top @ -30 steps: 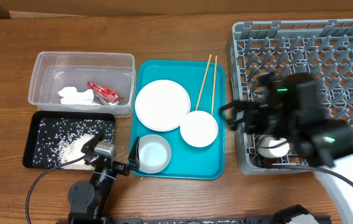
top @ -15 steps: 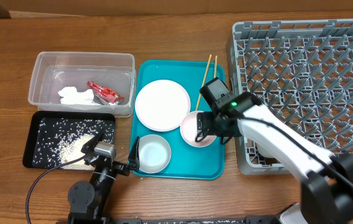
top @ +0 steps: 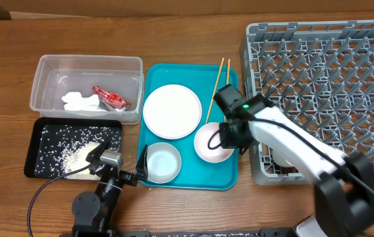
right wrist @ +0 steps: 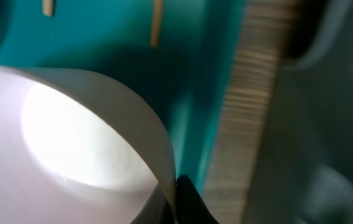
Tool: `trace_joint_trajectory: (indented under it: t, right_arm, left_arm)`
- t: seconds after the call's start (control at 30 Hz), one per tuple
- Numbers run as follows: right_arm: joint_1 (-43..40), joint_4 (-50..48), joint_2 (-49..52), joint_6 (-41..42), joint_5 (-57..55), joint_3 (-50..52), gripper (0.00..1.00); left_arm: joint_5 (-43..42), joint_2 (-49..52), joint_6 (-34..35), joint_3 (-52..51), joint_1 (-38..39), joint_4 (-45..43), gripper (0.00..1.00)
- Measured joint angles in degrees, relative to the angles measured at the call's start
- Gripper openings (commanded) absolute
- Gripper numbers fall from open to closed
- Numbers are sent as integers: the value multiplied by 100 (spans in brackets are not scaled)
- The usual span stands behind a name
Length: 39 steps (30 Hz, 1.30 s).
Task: Sort waste into correct bins and load items into the dishwasher
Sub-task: 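Grasp the pink bowl on the teal tray with the right gripper, then lift the pink bowl into the rack and release it upside down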
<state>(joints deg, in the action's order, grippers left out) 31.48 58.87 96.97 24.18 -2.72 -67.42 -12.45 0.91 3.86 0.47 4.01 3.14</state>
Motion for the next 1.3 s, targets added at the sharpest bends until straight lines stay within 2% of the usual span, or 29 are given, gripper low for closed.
trace_joint_trajectory:
  t: [0.13,0.2,0.33,0.47,0.63,0.8,1.03,1.3]
  right_arm:
    - [-2,7,-1062,13,-763,-197,4]
    - [-35,-90,-1733,109,-1515,-299,4]
    - [-260,-188,-2457,326,-3252,-428,4]
    - [-603,-184,-2393,551,-4861,-446,4]
    - [-990,-439,-1753,730,-6387,-444,4]
    - [-1338,-461,-994,752,-7042,-444,4]
    - [-1683,-417,101,752,-7246,-442,4]
    - [-1410,-142,501,800,-6951,-442,4]
  left_arm:
    - [0,0,0,0,0,2,100]
    - [0,0,0,0,0,2,100]
    - [0,0,0,0,0,2,100]
    - [0,0,0,0,0,2,100]
    - [0,0,0,0,0,2,100]
    - [0,0,0,0,0,2,100]
    - [0,0,0,0,0,2,100]
    - [0,0,0,0,0,2,100]
